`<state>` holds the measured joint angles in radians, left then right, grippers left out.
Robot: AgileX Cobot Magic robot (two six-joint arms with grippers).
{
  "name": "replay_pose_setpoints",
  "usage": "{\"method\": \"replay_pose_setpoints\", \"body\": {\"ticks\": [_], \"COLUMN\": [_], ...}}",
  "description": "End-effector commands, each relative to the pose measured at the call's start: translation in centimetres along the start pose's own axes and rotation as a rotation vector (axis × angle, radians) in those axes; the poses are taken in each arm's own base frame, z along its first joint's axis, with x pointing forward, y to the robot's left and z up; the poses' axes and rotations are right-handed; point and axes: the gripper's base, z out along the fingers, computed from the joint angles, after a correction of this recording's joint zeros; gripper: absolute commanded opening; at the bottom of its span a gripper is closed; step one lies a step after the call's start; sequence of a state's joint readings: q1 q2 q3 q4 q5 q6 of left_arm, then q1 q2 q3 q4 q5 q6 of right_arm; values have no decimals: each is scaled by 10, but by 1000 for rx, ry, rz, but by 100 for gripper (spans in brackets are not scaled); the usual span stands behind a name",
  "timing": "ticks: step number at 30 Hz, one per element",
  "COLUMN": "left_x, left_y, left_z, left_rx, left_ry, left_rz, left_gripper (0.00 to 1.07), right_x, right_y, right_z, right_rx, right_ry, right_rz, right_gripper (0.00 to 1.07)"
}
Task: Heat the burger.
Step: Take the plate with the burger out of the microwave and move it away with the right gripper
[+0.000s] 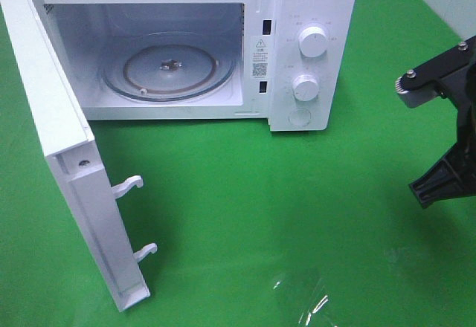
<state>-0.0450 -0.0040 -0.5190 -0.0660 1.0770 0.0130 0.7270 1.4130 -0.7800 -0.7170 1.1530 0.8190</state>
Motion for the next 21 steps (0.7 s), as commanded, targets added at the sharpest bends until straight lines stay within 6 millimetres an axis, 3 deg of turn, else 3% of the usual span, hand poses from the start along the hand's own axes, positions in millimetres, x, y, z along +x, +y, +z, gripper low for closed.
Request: {"method": "replay_pose_setpoints", "body": {"ticks": [1,21], "left_x": [1,1], "left_y": [-1,-1], "left_z": [-1,-1], "left_rx": [3,3], "left_ry": [-21,-21], "left_rz": [-3,-3], "left_gripper": [97,97], "right_x": [-6,-18], "right_y": [-1,41], "right_z": [3,40], "right_rx": [70,99], "right_ry": [-25,28], "right_rz": [-4,59], "right_gripper": [0,0]}}
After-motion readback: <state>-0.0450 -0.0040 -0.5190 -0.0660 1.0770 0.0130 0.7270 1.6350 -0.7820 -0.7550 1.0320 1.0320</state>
